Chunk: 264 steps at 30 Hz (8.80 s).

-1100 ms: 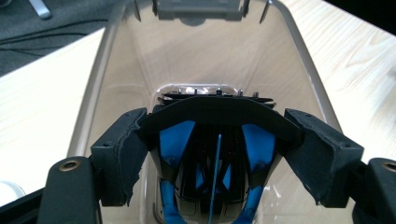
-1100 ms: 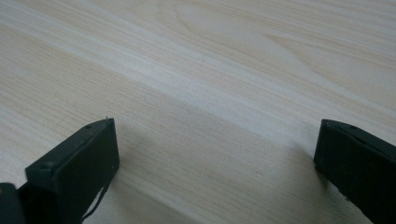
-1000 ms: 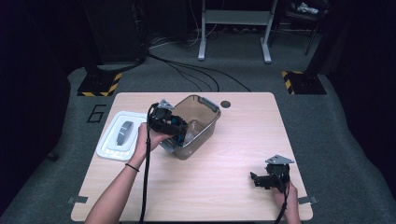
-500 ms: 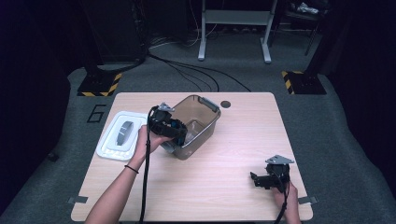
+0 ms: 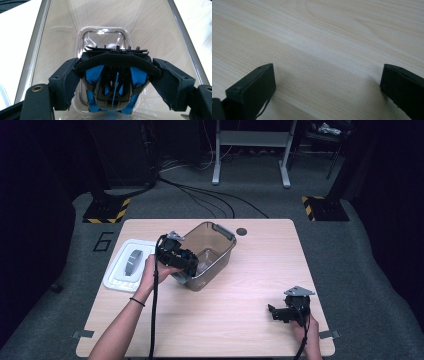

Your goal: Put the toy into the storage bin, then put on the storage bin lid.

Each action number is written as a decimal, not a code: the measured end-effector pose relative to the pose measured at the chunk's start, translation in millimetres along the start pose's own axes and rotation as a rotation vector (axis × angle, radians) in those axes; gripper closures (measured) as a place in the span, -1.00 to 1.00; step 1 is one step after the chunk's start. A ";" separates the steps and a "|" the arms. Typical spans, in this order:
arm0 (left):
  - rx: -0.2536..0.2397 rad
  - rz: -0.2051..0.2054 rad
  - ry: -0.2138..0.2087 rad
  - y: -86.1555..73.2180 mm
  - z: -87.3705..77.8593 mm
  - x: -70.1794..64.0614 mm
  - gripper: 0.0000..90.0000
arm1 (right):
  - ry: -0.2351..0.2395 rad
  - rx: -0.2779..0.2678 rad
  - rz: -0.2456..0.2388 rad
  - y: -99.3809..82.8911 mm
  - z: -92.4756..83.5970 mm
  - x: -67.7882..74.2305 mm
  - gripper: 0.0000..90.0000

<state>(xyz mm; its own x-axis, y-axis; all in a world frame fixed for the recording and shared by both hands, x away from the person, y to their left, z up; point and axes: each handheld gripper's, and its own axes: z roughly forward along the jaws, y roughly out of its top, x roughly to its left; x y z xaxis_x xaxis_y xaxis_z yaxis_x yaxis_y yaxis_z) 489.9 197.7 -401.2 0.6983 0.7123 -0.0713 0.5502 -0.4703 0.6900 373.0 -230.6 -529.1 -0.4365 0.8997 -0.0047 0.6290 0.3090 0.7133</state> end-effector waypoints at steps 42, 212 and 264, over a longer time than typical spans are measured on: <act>0.095 0.027 -0.009 -9.3 -19.3 0.6 -0.46 | 0.000 -0.001 0.000 0.0 0.1 0.0 -1.00; -0.096 -0.083 0.273 -26.4 -144.0 74.3 0.50 | 0.001 -0.001 0.002 0.0 0.1 0.1 -1.00; 0.051 0.094 0.020 87.1 -37.3 -14.7 0.50 | 0.000 -0.002 0.000 -0.1 0.1 0.0 -1.00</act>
<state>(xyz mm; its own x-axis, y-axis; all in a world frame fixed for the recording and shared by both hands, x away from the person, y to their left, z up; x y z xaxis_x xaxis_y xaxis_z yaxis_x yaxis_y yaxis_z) 510.5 165.7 -313.1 0.7386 0.6741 0.0068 0.5057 -0.5608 0.6556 373.0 -230.5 -529.2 -0.4365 0.8997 -0.0051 0.6275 0.3085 0.7149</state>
